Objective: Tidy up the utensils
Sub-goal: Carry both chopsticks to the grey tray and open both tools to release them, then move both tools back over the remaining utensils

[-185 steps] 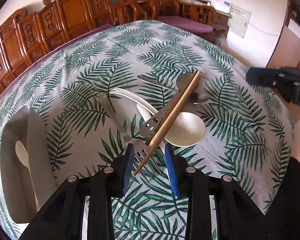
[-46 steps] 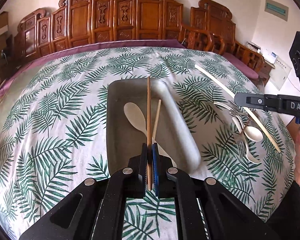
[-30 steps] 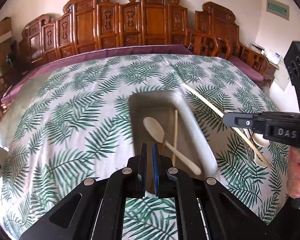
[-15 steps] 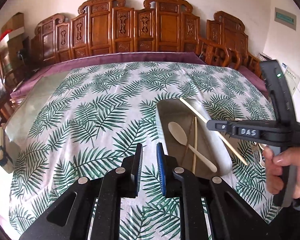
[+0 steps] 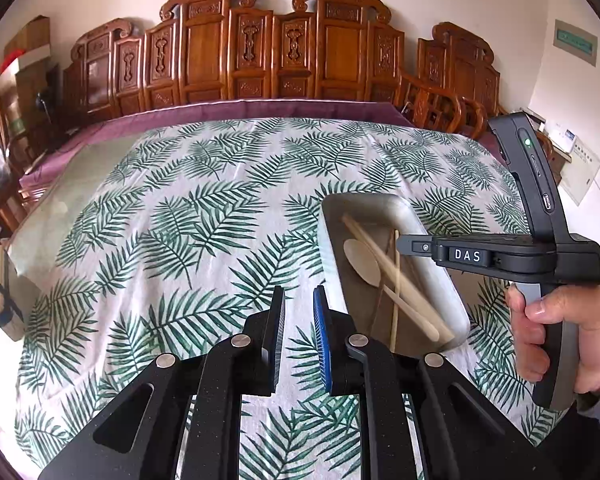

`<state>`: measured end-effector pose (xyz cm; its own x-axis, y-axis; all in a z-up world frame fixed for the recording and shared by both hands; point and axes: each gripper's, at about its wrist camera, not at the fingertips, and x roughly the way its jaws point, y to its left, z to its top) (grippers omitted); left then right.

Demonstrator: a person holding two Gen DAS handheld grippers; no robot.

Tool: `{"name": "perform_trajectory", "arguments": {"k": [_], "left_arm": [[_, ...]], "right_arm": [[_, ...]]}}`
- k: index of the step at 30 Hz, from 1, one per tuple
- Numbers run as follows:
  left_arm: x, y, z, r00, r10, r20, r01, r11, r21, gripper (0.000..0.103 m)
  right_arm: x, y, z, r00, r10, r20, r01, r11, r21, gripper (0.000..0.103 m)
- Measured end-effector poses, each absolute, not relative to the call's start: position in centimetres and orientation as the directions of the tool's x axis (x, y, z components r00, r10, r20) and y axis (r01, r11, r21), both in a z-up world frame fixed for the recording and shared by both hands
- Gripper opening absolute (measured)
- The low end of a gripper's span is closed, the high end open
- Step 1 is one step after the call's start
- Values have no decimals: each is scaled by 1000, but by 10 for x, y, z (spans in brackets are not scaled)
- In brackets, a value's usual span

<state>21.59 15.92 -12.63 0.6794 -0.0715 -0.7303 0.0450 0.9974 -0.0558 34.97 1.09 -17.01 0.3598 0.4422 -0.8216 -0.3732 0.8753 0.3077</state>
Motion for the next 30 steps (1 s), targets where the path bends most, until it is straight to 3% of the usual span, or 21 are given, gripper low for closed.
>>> {"name": "perform_trajectory", "arguments": {"k": [5, 12, 17, 24, 26, 30], "left_arm": [[216, 151, -128, 666, -95, -740, 70, 995, -65, 13], [212, 127, -117, 667, -144, -731, 124, 989, -82, 13], [214, 94, -106, 670, -176, -721, 190, 980, -63, 27], [217, 47, -105, 650, -238, -721, 243, 965, -98, 31], [218, 34, -108, 643, -248, -724, 255, 961, -103, 45], [223, 8, -117, 627, -263, -733, 281, 954, -102, 49]], "right_arm": [[341, -5, -155, 357, 475, -805, -413, 853, 320, 8], [302, -59, -127, 421, 436, -795, -468, 856, 222, 8], [278, -120, -115, 462, 381, -801, -444, 881, 163, 8], [271, -206, -120, 501, 299, -813, -350, 928, 125, 17], [271, -219, -126, 502, 282, -817, -326, 937, 124, 17], [276, -242, -138, 504, 258, -825, -278, 952, 128, 21]]}}
